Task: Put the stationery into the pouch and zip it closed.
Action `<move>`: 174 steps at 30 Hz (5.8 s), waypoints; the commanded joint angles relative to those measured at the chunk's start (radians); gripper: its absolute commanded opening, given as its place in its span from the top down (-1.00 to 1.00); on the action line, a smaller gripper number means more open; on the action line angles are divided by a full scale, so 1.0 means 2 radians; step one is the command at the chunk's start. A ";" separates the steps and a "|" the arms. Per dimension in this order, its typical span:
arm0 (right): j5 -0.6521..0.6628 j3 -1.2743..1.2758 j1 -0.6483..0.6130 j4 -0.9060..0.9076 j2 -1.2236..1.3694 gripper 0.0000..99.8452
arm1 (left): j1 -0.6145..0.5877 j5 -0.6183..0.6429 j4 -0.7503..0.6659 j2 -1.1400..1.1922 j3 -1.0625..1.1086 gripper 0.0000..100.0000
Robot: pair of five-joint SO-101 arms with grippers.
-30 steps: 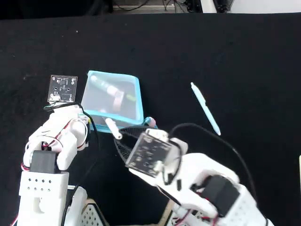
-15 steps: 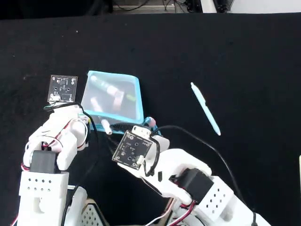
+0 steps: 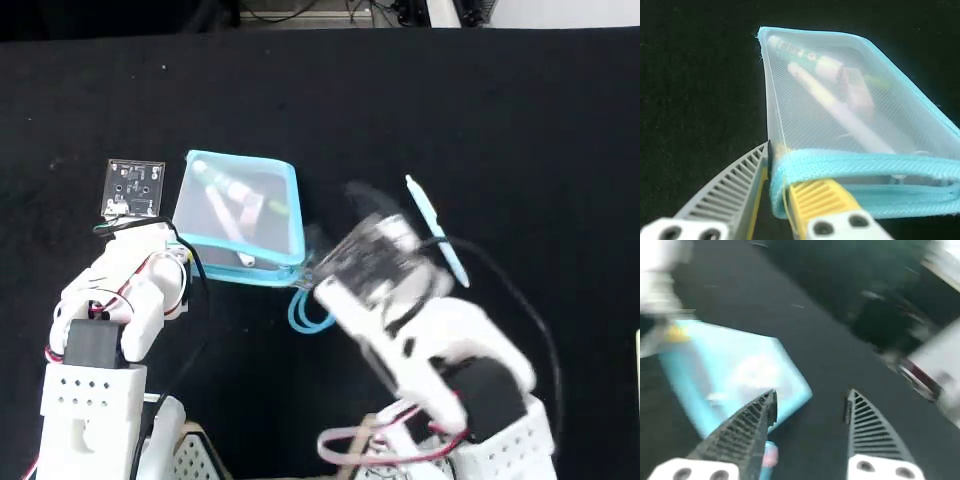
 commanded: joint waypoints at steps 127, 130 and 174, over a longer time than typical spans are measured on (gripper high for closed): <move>-0.123 -0.030 -0.181 -0.034 -0.145 0.98 | -0.007 0.001 -0.009 -0.004 -0.004 0.94; -0.123 0.037 -0.181 -0.091 -0.180 0.98 | -0.007 0.001 -0.009 -0.004 -0.004 0.94; 0.001 0.415 -0.227 -0.275 -0.266 0.97 | -0.007 0.001 -0.012 -0.004 -0.004 0.94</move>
